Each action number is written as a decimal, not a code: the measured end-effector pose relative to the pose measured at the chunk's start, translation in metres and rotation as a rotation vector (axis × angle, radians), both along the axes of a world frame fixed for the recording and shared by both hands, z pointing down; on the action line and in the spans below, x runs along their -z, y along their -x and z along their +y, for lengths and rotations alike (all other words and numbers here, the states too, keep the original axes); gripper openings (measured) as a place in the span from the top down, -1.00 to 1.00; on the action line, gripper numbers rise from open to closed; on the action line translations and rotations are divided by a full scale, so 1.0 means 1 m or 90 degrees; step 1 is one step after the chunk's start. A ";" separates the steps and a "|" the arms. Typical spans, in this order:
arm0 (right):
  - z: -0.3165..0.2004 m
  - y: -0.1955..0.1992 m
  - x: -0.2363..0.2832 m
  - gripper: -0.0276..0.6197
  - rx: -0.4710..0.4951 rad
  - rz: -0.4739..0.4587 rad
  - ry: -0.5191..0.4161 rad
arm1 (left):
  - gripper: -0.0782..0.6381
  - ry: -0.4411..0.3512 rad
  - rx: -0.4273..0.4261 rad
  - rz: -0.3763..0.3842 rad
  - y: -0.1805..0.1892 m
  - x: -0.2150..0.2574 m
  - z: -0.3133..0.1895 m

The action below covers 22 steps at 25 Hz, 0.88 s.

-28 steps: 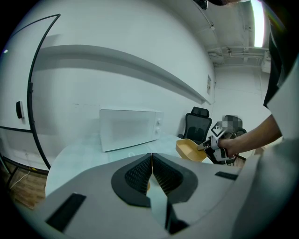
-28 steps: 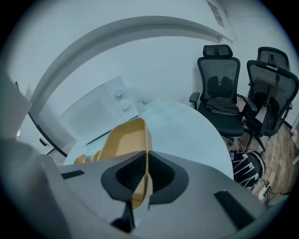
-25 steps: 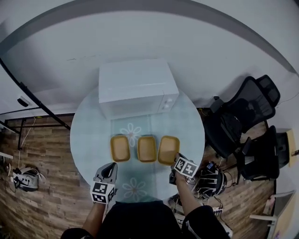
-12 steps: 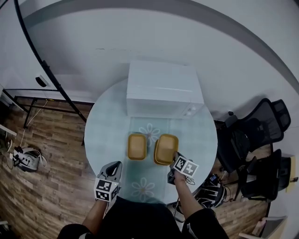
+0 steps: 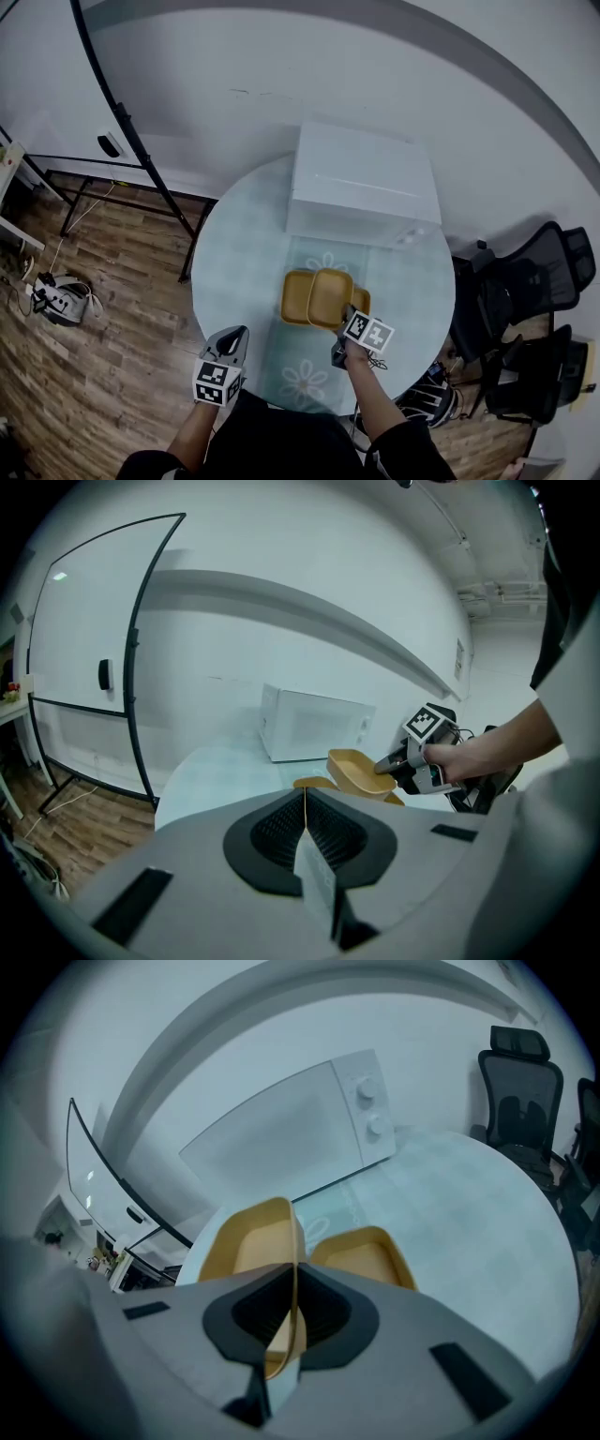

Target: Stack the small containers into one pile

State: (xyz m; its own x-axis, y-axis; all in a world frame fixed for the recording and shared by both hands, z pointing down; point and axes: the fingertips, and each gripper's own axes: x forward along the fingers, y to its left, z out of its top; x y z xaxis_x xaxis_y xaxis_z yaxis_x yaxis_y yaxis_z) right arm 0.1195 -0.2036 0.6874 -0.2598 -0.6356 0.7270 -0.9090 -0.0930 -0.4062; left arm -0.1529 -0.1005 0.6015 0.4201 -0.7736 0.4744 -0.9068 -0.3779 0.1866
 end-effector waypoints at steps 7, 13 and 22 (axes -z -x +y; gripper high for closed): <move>-0.006 0.045 -0.014 0.82 0.041 0.004 0.015 | 0.74 0.010 0.026 0.002 0.027 -0.005 0.003; -0.009 0.067 -0.028 0.82 0.067 0.016 0.031 | 0.74 0.019 0.043 0.002 0.042 -0.013 0.007; -0.009 0.076 -0.049 0.81 0.078 0.046 0.052 | 0.74 0.034 0.060 0.005 0.052 -0.018 0.012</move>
